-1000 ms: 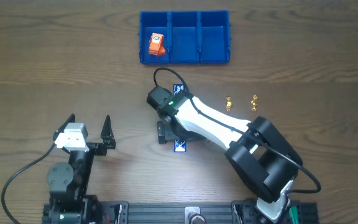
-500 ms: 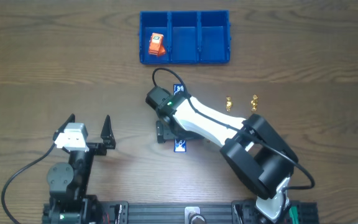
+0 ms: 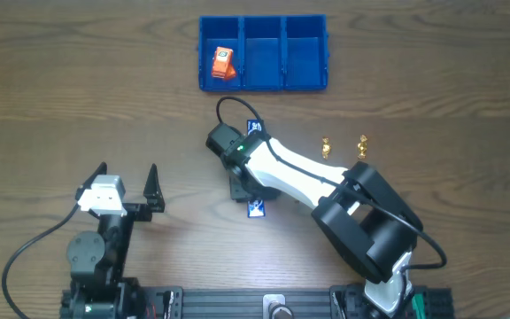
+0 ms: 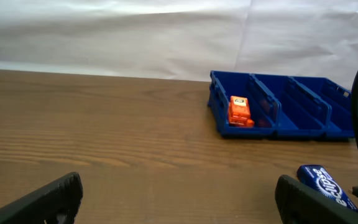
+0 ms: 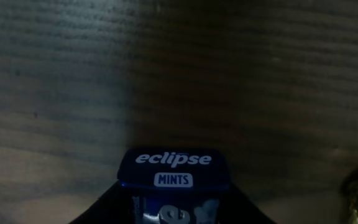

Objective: Sort Candies Into Trays

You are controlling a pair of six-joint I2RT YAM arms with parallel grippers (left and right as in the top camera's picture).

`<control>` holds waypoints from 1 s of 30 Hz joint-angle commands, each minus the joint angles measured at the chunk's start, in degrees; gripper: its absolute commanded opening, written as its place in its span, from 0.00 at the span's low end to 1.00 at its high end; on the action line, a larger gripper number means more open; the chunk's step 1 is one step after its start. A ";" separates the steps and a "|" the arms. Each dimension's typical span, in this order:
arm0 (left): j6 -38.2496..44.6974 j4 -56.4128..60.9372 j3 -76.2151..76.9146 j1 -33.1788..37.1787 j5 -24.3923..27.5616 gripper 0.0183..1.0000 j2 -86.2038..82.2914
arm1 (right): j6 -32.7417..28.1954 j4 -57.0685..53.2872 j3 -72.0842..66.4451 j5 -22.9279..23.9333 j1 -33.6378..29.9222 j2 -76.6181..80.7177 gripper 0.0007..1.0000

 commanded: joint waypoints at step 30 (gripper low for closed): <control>0.63 -2.03 -1.05 0.35 1.05 1.00 -0.31 | -23.12 3.93 45.99 25.09 -15.74 6.67 0.30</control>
